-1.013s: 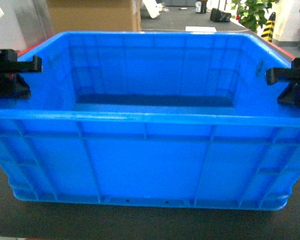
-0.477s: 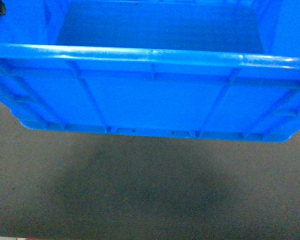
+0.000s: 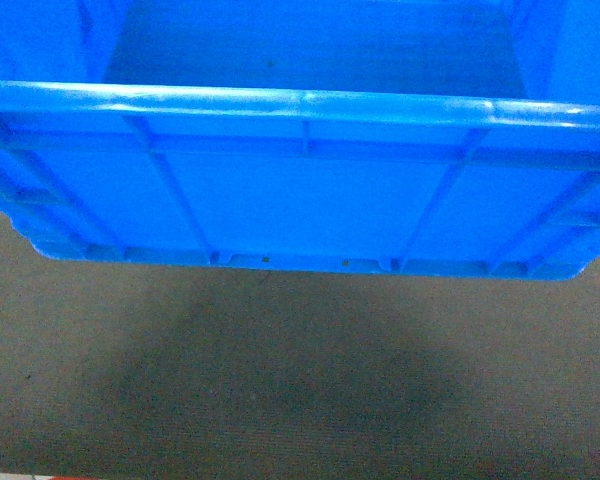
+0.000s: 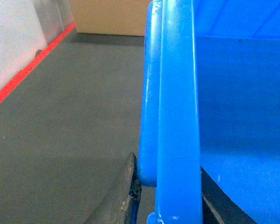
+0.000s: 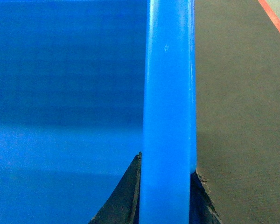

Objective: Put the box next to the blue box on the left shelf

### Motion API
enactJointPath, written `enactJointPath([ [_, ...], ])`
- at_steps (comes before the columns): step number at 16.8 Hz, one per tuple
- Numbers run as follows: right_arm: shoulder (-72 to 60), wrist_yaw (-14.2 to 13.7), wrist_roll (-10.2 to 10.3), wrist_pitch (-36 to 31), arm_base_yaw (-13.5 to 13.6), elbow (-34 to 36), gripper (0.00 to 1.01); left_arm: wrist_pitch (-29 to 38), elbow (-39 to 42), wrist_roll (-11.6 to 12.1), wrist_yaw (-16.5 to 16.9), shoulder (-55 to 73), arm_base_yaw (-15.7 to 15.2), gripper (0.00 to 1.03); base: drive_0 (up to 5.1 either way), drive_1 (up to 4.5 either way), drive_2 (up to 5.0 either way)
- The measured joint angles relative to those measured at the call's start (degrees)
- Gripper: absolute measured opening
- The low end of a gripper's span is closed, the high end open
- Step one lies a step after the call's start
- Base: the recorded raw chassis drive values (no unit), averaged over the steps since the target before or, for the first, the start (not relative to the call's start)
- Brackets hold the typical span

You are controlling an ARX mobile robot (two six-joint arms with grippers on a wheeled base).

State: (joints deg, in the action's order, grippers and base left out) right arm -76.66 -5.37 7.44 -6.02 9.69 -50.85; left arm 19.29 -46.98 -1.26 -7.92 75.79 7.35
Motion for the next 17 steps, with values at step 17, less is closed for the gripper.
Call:
enactJointPath([
  [17,0.0,0.0,0.0,0.2,0.0,0.0,0.2,-0.2,0.1,0.0,0.2,0.0,0.0,0.19,0.0,0.0,0.0],
])
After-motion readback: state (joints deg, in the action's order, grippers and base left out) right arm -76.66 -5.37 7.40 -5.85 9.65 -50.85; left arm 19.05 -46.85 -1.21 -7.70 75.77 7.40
